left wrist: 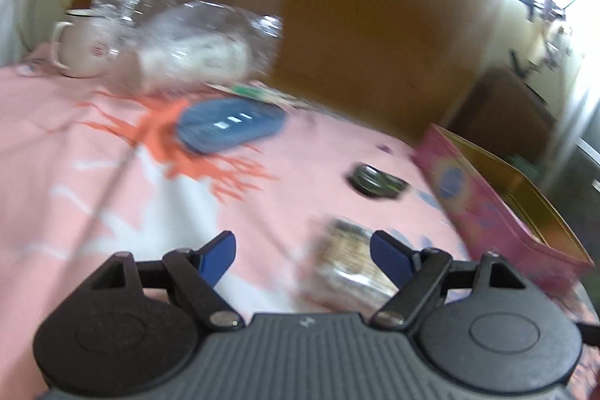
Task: Organize soft objects
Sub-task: 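Grasp the white plastic-wrapped case with the left gripper and lift it, then lower the white case into the pink tin and open the left gripper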
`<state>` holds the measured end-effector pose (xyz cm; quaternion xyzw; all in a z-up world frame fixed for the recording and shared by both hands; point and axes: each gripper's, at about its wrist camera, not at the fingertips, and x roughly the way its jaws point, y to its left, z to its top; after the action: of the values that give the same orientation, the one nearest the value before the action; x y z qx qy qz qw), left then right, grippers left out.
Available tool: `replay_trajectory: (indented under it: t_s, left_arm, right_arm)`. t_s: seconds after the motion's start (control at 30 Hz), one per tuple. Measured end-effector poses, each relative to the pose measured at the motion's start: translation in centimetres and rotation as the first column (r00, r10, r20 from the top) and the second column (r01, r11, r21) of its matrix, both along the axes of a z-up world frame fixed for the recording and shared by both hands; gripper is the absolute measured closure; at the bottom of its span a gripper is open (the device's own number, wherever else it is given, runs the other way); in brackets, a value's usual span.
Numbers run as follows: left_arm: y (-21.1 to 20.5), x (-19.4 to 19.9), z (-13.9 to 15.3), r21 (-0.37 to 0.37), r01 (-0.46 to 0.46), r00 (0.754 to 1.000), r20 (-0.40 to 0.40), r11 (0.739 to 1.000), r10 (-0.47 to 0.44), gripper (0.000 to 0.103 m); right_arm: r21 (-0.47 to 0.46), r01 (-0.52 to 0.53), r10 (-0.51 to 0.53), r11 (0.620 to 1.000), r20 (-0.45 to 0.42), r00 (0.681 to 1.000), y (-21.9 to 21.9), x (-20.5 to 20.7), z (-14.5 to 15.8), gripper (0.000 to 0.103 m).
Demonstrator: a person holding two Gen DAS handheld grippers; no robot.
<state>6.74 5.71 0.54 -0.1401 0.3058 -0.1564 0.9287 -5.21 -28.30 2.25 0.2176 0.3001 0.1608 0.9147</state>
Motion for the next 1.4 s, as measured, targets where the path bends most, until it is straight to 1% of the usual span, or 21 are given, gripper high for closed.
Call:
replay_trajectory:
  t_s: [0.03,0.07,0.1,0.17,0.23,0.3,0.33,0.4,0.47,0.53,0.6,0.63,0.67,0.7,0.73,0.8,0.87,0.97,1.07,1.23,1.4]
  left_arm:
    - [-0.5,-0.3,0.0,-0.003,0.023,1.000,-0.005,1.000,-0.023,0.022]
    - [-1.1,-0.6,0.1,-0.011,0.050,0.999,-0.012,0.999,-0.050,0.022]
    - [-1.6,-0.8,0.1,-0.018,0.074,0.997,-0.018,0.997,-0.074,0.022]
    - [-2.8,-1.2,0.2,-0.021,0.122,0.992,-0.036,0.992,-0.123,0.023]
    - [-3.9,-1.7,0.5,-0.003,0.152,0.987,-0.052,0.988,-0.152,0.024]
    - [-4.6,-2.3,0.8,0.002,0.186,0.981,-0.058,0.983,-0.185,0.025]
    - [-4.9,-2.8,1.0,0.005,0.199,0.978,-0.057,0.980,-0.199,0.027]
    - [-5.2,-3.7,1.3,0.009,0.226,0.973,-0.058,0.974,-0.225,0.028]
    - [-5.5,-4.5,1.2,0.032,0.230,0.971,-0.067,0.973,-0.228,0.028]
    - [-5.8,-4.8,0.9,0.051,0.238,0.968,-0.093,0.970,-0.233,0.028]
    - [-6.4,-5.0,0.1,0.042,0.261,0.957,-0.138,0.964,-0.253,0.028]
    - [-6.8,-5.3,-0.1,0.056,0.264,0.958,-0.126,0.963,-0.256,0.030]
    - [-7.5,-5.6,-0.2,0.093,0.272,0.958,-0.115,0.958,-0.261,0.034]
    - [-8.3,-5.8,-0.2,0.128,0.280,0.958,-0.106,0.951,-0.268,0.041]
    - [-9.0,-5.9,-0.1,0.137,0.290,0.955,-0.106,0.947,-0.277,0.042]
    - [-9.7,-5.9,0.2,0.113,0.304,0.950,-0.113,0.946,-0.292,0.042]
    - [-10.1,-5.9,0.7,0.108,0.309,0.949,-0.105,0.945,-0.298,0.042]
    - [-11.0,-5.6,2.3,0.082,0.329,0.943,-0.074,0.941,-0.323,0.042]
    - [-12.8,-5.3,4.6,0.082,0.358,0.933,-0.008,0.930,-0.359,0.042]
    - [-17.7,-3.4,7.6,0.111,0.419,0.900,0.084,0.901,-0.428,0.042]
    - [-23.2,-1.2,8.1,0.123,0.456,0.876,0.109,0.881,-0.469,0.041]
  right_arm:
    - [-0.035,0.024,-0.024,0.999,0.005,1.000,-0.2,-0.2,0.0,0.071]
    - [-0.060,0.038,-0.037,0.997,0.020,0.999,-0.1,-0.4,0.0,0.067]
    - [-0.073,0.030,-0.027,0.997,0.036,0.999,0.0,-0.7,-0.1,0.059]
    - [-0.125,-0.024,0.033,0.992,0.071,0.997,1.2,-1.2,0.0,0.051]
    - [-0.214,-0.077,0.102,0.974,0.107,0.989,2.9,-1.9,0.1,0.039]
    - [-0.317,-0.129,0.180,0.940,0.137,0.974,4.8,-2.7,0.0,0.033]
    - [-0.364,-0.149,0.215,0.920,0.146,0.966,5.7,-3.0,-0.2,0.031]
    - [-0.420,-0.182,0.265,0.889,0.148,0.953,6.5,-3.4,-0.7,0.029]
    - [-0.451,-0.207,0.290,0.868,0.123,0.949,7.0,-3.2,-1.4,0.029]
    - [-0.474,-0.209,0.289,0.855,0.103,0.952,7.4,-2.7,-2.0,0.029]
    - [-0.464,-0.213,0.287,0.860,0.095,0.953,7.3,-2.3,-2.4,0.029]
    - [-0.452,-0.213,0.284,0.866,0.094,0.954,7.3,-2.0,-2.4,0.029]
    - [-0.441,-0.216,0.284,0.871,0.093,0.954,7.1,-1.7,-2.5,0.030]
    - [-0.439,-0.214,0.283,0.873,0.098,0.954,7.1,-1.8,-2.5,0.039]
    - [-0.444,-0.210,0.283,0.871,0.104,0.953,7.2,-1.8,-2.5,0.047]
    - [-0.454,-0.185,0.266,0.871,0.120,0.957,7.0,-2.5,-2.4,0.048]
    - [-0.429,-0.160,0.244,0.889,0.148,0.958,6.0,-3.1,-2.0,0.050]
    - [-0.399,-0.094,0.196,0.912,0.223,0.955,4.4,-3.7,-1.0,0.053]
    - [-0.387,-0.006,0.133,0.922,0.302,0.944,2.8,-3.9,0.4,0.053]
    - [-0.384,0.144,0.012,0.912,0.376,0.926,-0.4,-3.3,1.9,0.053]
    - [-0.388,0.259,-0.088,0.884,0.406,0.910,-3.8,-1.8,2.4,0.053]
